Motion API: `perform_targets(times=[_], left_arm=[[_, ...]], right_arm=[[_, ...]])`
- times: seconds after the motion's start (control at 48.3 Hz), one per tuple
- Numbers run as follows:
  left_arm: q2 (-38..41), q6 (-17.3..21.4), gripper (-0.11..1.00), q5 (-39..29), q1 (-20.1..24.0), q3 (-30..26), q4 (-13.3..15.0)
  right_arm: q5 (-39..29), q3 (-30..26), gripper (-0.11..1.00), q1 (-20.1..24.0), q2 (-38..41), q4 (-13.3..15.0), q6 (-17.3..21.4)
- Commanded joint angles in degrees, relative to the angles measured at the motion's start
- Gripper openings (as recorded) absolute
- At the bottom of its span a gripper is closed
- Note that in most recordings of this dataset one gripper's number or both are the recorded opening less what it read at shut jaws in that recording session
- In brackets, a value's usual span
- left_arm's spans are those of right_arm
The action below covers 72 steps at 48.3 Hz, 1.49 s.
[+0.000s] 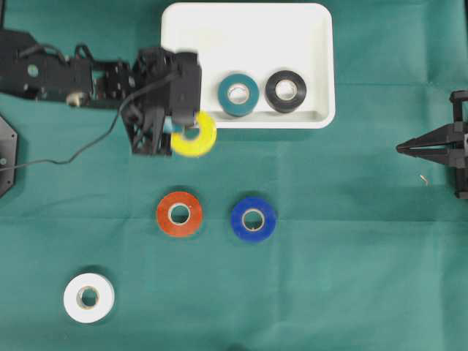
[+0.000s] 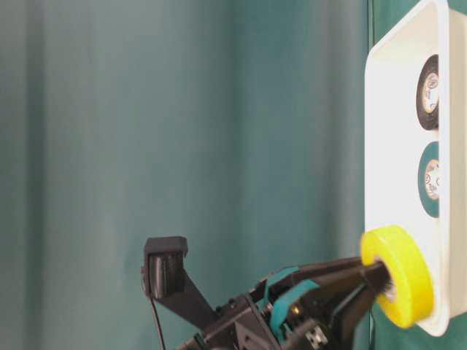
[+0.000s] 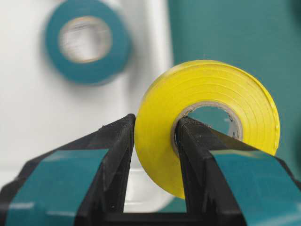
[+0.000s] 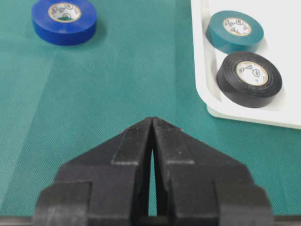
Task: Put the tape into the white case with the left arm.
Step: 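Lift the yellow roll and carry it into the white tray, then open the left gripper to release the yellow roll in the tray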
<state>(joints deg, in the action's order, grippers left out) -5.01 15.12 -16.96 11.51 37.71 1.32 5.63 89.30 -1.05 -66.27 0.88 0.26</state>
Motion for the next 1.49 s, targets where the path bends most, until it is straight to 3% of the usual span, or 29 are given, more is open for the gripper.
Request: perform_targets(times=[0.0, 0.517, 0.931, 1.469], left_arm=[[-1.14, 0.09, 0.27, 0.44, 2.11, -1.76, -0.09], [5.80, 10.63, 0.27, 0.97, 11.51, -6.15, -0.09], [10.99, 10.99, 0.27, 1.32, 15.73, -10.02, -0.09], [11.78, 10.63, 0.27, 1.32, 16.00, -10.20, -0.09]], right_arm=[[0.53, -0.62, -0.09, 0.00, 0.35, 0.09, 0.09], [0.62, -0.53, -0.09, 0.00, 0.35, 0.09, 0.09], [2.64, 0.44, -0.09, 0.00, 0.35, 0.09, 0.09], [2.64, 0.44, -0.09, 0.00, 0.35, 0.09, 0.09]])
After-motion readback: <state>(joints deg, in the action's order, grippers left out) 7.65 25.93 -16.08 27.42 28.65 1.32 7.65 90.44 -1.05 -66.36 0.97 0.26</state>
